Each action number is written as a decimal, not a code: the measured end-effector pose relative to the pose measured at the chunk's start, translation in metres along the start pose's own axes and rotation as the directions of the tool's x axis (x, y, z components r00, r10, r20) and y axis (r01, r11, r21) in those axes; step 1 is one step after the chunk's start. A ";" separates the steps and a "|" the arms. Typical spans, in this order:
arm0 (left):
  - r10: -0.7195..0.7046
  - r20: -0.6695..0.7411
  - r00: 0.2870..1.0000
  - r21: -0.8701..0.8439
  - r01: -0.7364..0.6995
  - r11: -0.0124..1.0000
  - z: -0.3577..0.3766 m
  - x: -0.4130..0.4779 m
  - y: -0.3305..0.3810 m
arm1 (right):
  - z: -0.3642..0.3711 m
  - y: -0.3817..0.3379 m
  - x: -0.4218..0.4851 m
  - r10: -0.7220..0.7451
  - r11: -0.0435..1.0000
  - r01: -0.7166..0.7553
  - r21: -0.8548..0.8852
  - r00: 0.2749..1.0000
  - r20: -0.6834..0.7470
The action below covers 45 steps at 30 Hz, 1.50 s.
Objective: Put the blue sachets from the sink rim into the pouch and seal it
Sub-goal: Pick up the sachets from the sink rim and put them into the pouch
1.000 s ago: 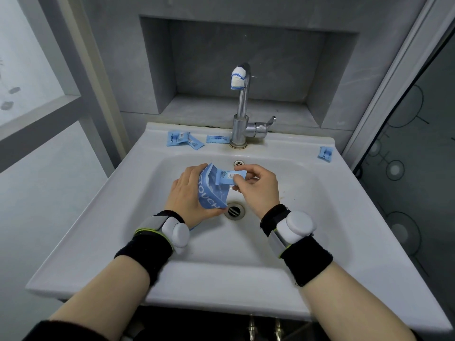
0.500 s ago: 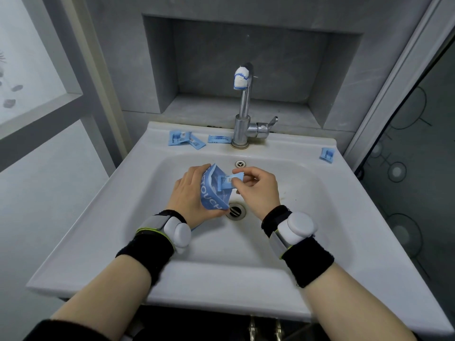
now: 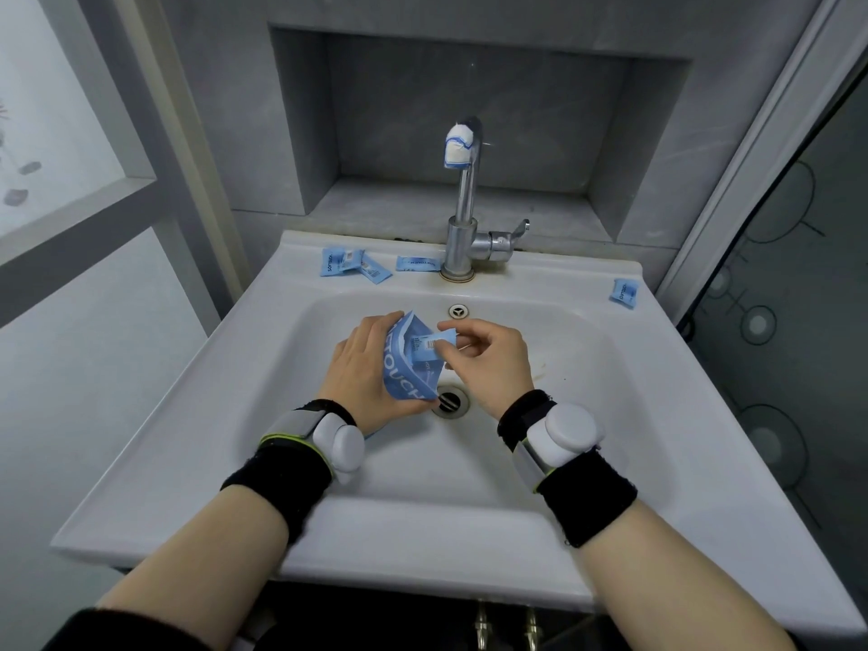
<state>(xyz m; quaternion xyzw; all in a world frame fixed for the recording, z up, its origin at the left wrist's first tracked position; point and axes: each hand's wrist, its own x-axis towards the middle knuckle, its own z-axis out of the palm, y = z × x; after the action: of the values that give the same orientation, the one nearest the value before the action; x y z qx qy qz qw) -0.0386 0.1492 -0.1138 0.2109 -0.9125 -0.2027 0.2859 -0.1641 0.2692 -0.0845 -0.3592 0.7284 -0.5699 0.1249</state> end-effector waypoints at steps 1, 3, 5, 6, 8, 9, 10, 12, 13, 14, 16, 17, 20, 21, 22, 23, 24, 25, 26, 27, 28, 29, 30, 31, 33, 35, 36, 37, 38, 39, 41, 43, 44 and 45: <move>0.002 0.000 1.000 0.003 -0.002 1.000 0.000 0.000 0.000 | 0.000 0.000 0.000 0.012 1.000 -0.012 0.007 1.000 0.006; 0.008 -0.001 1.000 0.004 -0.008 1.000 -0.001 0.000 0.002 | 0.000 0.000 0.000 0.040 0.999 -0.041 0.024 0.999 0.010; 0.017 -0.004 1.000 0.000 -0.017 1.000 -0.002 0.000 0.004 | 0.000 0.000 -0.001 0.060 0.997 -0.060 0.038 0.998 0.011; 0.020 -0.004 1.000 0.000 -0.020 1.000 -0.003 0.000 0.005 | 0.000 -0.001 -0.001 0.065 0.997 -0.066 0.045 0.998 0.012; 0.024 -0.005 1.000 0.004 -0.024 1.000 -0.003 0.000 0.006 | 0.000 -0.002 -0.001 0.070 0.996 -0.071 0.052 0.997 0.019; 0.026 -0.005 1.000 0.007 -0.026 1.000 -0.003 0.000 0.007 | 0.000 -0.002 -0.001 0.072 0.996 -0.073 0.052 0.997 0.024; 0.028 -0.006 1.000 0.009 -0.028 1.000 -0.003 0.000 0.007 | 0.000 -0.003 -0.002 0.073 0.996 -0.075 0.052 0.997 0.029; 0.039 -0.011 0.999 0.012 -0.039 0.999 -0.003 0.000 0.008 | 0.000 -0.004 -0.003 0.070 0.996 -0.072 0.049 0.997 0.031; 0.046 -0.012 0.999 0.014 -0.045 0.999 -0.003 0.000 0.008 | 0.000 -0.004 -0.003 0.068 0.996 -0.069 0.048 0.997 0.031; 0.050 -0.010 0.999 0.018 -0.050 0.999 -0.003 0.000 0.007 | -0.001 -0.005 -0.003 0.066 0.997 -0.068 0.046 0.997 0.033; 0.055 0.001 0.998 0.035 -0.055 0.998 -0.003 0.000 0.007 | -0.001 -0.006 -0.003 0.065 0.997 -0.067 0.041 0.997 0.042; 0.056 0.006 0.998 0.045 -0.056 0.997 -0.003 0.001 0.007 | -0.001 -0.006 -0.003 0.063 0.997 -0.064 0.037 0.997 0.048; 0.060 0.008 0.998 0.056 -0.060 0.997 -0.002 0.001 0.006 | -0.002 -0.006 -0.004 0.070 0.997 -0.073 0.039 0.996 0.060; 0.062 0.009 0.998 0.057 -0.062 0.996 -0.002 0.001 0.006 | -0.002 -0.006 -0.004 0.081 0.996 -0.084 0.041 0.995 0.064; 0.062 0.013 0.998 0.060 -0.063 0.996 -0.002 0.001 0.006 | -0.002 -0.006 -0.004 0.091 0.995 -0.094 0.043 0.994 0.067; 0.061 0.017 0.998 0.064 -0.062 0.996 -0.002 0.001 0.006 | -0.002 -0.005 -0.004 0.097 0.994 -0.100 0.043 0.993 0.071; 0.058 0.019 0.998 0.066 -0.060 0.996 -0.002 0.001 0.006 | -0.002 -0.005 -0.004 0.101 0.994 -0.104 0.043 0.992 0.075; 0.057 0.019 0.998 0.065 -0.058 0.996 -0.002 0.001 0.005 | -0.002 -0.005 -0.004 0.103 0.993 -0.107 0.045 0.992 0.079; 0.056 0.022 0.998 0.063 -0.058 0.996 -0.002 0.001 0.005 | -0.002 -0.005 -0.004 0.105 0.993 -0.109 0.049 0.991 0.083; 0.057 0.027 0.998 0.064 -0.059 0.996 -0.003 0.001 0.005 | -0.002 -0.005 -0.004 0.106 0.992 -0.111 0.055 0.991 0.085; 0.060 0.035 0.998 0.066 -0.062 0.996 -0.003 0.001 0.005 | -0.001 -0.005 -0.004 0.105 0.992 -0.110 0.059 0.991 0.087; 0.064 0.041 0.997 0.071 -0.067 0.995 -0.003 0.001 0.005 | -0.001 -0.005 -0.005 0.101 0.992 -0.107 0.061 0.991 0.088; 0.070 0.045 0.997 0.078 -0.073 0.994 -0.003 0.002 0.005 | -0.001 -0.005 -0.005 0.097 0.993 -0.103 0.061 0.991 0.088; 0.075 0.051 0.996 0.088 -0.079 0.993 -0.004 0.002 0.006 | -0.001 -0.005 -0.005 0.092 0.993 -0.097 0.059 0.992 0.088; 0.080 0.065 0.995 0.105 -0.086 0.991 -0.004 0.002 0.007 | 0.000 -0.004 -0.005 0.080 0.995 -0.085 0.047 0.993 0.085; 0.081 0.069 0.994 0.113 -0.088 0.990 -0.004 0.002 0.009 | 0.000 -0.003 -0.005 0.072 0.997 -0.075 0.034 0.994 0.084; 0.081 0.070 0.994 0.114 -0.089 0.989 -0.004 0.002 0.009 | 0.000 -0.003 -0.005 0.073 0.997 -0.076 0.034 0.994 0.086; 0.082 0.067 0.994 0.113 -0.089 0.990 -0.005 0.002 0.010 | 0.000 -0.003 -0.005 0.073 0.996 -0.076 0.034 0.993 0.088; 0.082 0.064 0.995 0.109 -0.089 0.990 -0.006 0.002 0.011 | 0.000 -0.003 -0.005 0.072 0.997 -0.076 0.033 0.993 0.090; 0.082 0.061 0.995 0.103 -0.088 0.991 -0.006 0.001 0.011 | 0.001 -0.003 -0.005 0.072 0.997 -0.075 0.030 0.993 0.093; 0.080 0.056 0.995 0.097 -0.085 0.992 -0.007 0.001 0.012 | 0.001 -0.003 -0.005 0.067 0.997 -0.069 0.023 0.993 0.098; 0.077 0.060 0.995 0.101 -0.082 0.992 -0.007 0.001 0.012 | 0.001 -0.002 -0.005 0.064 0.998 -0.066 0.017 0.993 0.100; 0.075 0.061 0.995 0.103 -0.082 0.991 -0.007 0.001 0.012 | 0.002 -0.002 -0.006 0.067 0.998 -0.068 0.015 0.993 0.100; 0.075 0.061 0.995 0.105 -0.081 0.991 -0.006 0.002 0.011 | 0.002 -0.002 -0.006 0.069 0.997 -0.071 0.012 0.992 0.101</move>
<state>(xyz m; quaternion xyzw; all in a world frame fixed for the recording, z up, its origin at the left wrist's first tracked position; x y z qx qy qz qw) -0.0389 0.1563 -0.1028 0.1843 -0.9375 -0.1478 0.2555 -0.1581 0.2714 -0.0841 -0.3608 0.7287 -0.5521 0.1843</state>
